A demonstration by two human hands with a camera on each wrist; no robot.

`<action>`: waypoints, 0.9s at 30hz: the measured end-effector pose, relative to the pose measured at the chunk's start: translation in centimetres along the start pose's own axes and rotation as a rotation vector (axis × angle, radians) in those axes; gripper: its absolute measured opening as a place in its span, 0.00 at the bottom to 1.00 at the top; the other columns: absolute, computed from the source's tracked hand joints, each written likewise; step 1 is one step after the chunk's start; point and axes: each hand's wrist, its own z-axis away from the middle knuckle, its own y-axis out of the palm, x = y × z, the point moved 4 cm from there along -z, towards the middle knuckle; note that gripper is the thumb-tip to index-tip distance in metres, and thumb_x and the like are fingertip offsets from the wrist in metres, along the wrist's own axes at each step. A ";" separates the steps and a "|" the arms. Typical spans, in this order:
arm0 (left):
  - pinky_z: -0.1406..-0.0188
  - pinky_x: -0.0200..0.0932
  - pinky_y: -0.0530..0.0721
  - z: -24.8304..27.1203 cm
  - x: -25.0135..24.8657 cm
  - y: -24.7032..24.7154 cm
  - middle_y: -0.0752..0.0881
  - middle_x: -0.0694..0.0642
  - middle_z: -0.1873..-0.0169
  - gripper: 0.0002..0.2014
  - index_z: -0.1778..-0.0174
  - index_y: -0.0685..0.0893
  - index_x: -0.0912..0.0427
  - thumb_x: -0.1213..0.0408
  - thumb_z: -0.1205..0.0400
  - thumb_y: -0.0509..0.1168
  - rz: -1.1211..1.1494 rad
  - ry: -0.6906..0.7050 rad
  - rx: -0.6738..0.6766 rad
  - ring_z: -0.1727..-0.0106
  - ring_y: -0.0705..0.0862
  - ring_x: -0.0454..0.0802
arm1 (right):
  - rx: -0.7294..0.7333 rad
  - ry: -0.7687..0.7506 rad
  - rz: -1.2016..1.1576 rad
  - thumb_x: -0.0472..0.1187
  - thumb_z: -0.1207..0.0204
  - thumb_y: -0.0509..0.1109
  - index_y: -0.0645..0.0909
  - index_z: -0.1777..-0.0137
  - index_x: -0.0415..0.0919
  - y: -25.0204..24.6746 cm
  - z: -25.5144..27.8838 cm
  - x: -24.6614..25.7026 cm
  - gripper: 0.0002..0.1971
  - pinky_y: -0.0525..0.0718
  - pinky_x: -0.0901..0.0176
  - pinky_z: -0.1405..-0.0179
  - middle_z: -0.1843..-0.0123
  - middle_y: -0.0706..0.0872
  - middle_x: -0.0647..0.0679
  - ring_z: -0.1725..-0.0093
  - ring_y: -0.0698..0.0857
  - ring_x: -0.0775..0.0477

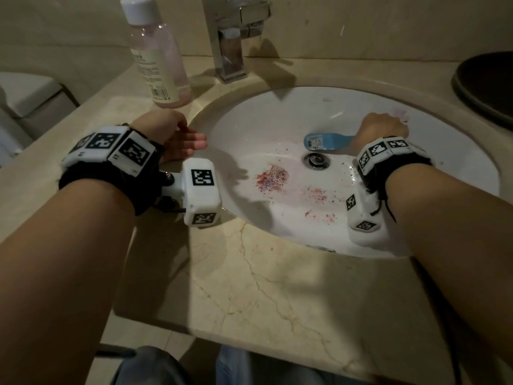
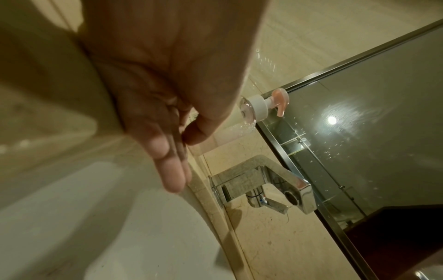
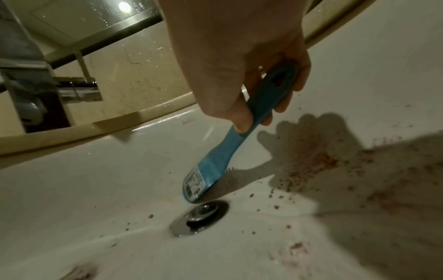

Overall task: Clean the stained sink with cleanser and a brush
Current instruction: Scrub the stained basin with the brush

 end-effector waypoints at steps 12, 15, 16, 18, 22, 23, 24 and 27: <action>0.88 0.23 0.74 0.1 0.0 -0.1 0.84 0.46 0.86 0.14 0.63 0.74 0.60 0.68 0.15 0.46 0.007 0.002 -0.017 0.84 0.83 0.35 | 0.357 -0.193 -0.027 0.46 0.33 0.71 0.84 0.57 0.45 4.0 -2.3 3.2 0.08 0.80 0.59 0.62 0.59 0.85 0.44 0.68 0.80 0.45; 0.89 0.23 0.74 0.1 0.0 -0.1 0.84 0.46 0.86 0.14 0.63 0.74 0.61 0.68 0.15 0.47 0.010 0.003 -0.016 0.84 0.83 0.36 | 0.458 -0.224 -0.210 0.41 0.27 0.69 0.79 0.63 0.40 2.7 0.3 4.2 0.06 0.72 0.62 0.70 0.67 0.81 0.42 0.73 0.75 0.46; 0.89 0.24 0.74 0.1 0.0 -0.1 0.85 0.46 0.85 0.14 0.63 0.74 0.61 0.68 0.15 0.47 0.013 0.003 -0.017 0.84 0.84 0.36 | 0.514 -0.236 -0.226 0.42 0.28 0.70 0.80 0.66 0.40 2.5 1.0 4.3 0.08 0.71 0.61 0.70 0.70 0.80 0.41 0.75 0.74 0.45; 0.89 0.24 0.74 0.1 0.1 -0.2 0.85 0.47 0.85 0.14 0.63 0.74 0.61 0.69 0.15 0.47 0.011 0.001 -0.026 0.84 0.84 0.36 | 0.660 -0.291 -0.230 0.45 0.29 0.72 0.82 0.70 0.37 2.6 2.0 4.6 0.13 0.73 0.60 0.70 0.76 0.81 0.44 0.76 0.75 0.45; 0.88 0.25 0.74 0.0 0.1 -0.1 0.85 0.47 0.85 0.14 0.63 0.75 0.61 0.69 0.15 0.47 0.005 -0.002 -0.033 0.83 0.84 0.36 | 0.709 -0.320 -0.145 0.43 0.27 0.72 0.79 0.73 0.38 2.8 2.7 5.2 0.15 0.74 0.59 0.70 0.83 0.80 0.49 0.74 0.76 0.46; 0.88 0.25 0.74 0.1 0.1 -0.1 0.85 0.47 0.85 0.14 0.63 0.74 0.61 0.69 0.15 0.47 0.000 -0.003 -0.038 0.84 0.84 0.36 | 0.634 -0.312 -0.144 0.43 0.27 0.71 0.79 0.72 0.37 3.0 2.2 5.0 0.15 0.74 0.58 0.69 0.79 0.81 0.46 0.74 0.76 0.45; 0.88 0.24 0.74 0.1 0.1 -0.1 0.85 0.47 0.86 0.14 0.63 0.74 0.61 0.68 0.15 0.47 -0.004 -0.003 -0.042 0.84 0.83 0.36 | 0.555 -0.301 -0.122 0.43 0.26 0.70 0.81 0.69 0.35 3.1 1.8 4.8 0.13 0.76 0.58 0.66 0.73 0.81 0.44 0.72 0.77 0.44; 0.88 0.24 0.74 0.1 0.1 0.0 0.85 0.47 0.85 0.14 0.64 0.74 0.61 0.68 0.15 0.47 -0.010 -0.003 -0.050 0.84 0.83 0.36 | 0.391 -0.223 -0.138 0.45 0.25 0.67 0.83 0.55 0.39 3.8 -0.6 3.2 0.09 0.81 0.54 0.54 0.61 0.82 0.43 0.60 0.81 0.43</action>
